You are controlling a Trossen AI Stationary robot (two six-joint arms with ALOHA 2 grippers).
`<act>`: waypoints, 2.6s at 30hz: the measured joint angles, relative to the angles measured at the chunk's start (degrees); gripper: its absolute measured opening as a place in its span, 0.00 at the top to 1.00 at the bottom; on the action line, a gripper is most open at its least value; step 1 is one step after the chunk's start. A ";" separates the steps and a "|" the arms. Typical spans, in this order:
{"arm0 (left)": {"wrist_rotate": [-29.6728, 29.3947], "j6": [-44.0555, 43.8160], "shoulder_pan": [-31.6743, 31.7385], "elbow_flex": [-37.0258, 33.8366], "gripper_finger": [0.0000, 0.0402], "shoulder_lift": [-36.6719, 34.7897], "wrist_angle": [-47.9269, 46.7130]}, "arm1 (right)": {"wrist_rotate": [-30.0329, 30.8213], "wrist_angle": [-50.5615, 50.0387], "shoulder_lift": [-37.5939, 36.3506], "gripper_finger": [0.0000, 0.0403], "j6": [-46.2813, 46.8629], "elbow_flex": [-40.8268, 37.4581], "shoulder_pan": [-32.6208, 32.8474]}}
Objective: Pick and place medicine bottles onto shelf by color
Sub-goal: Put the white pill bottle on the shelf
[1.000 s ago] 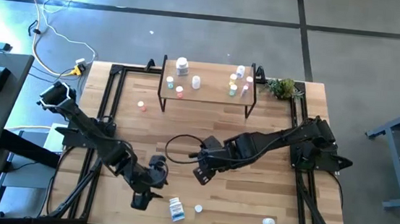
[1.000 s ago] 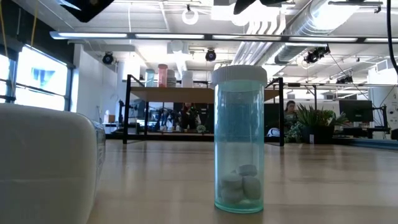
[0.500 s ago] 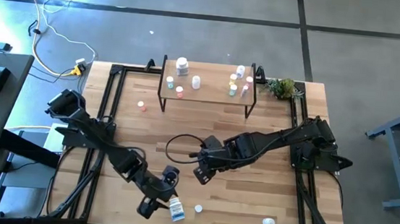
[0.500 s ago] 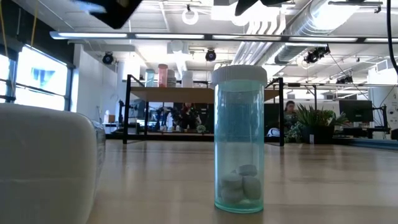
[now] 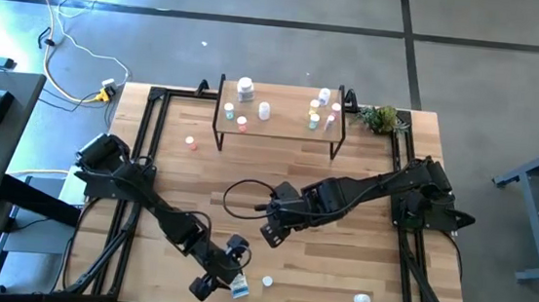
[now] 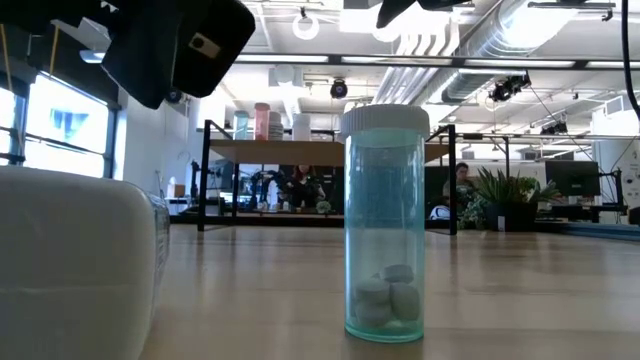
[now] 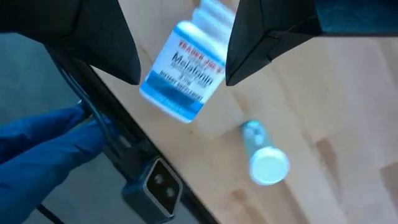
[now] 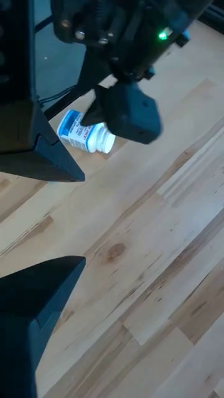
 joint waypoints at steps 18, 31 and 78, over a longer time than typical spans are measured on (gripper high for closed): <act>-0.60 8.19 -2.07 0.07 0.44 4.72 5.75 | 1.46 0.09 -0.04 0.51 2.14 0.00 -0.01; -1.35 14.37 -0.78 0.07 0.44 4.77 5.66 | 1.50 0.09 -0.04 0.51 2.14 0.00 0.04; -8.22 19.42 11.21 0.12 0.44 7.89 1.21 | 1.53 -0.20 -0.07 0.51 2.01 0.00 -1.41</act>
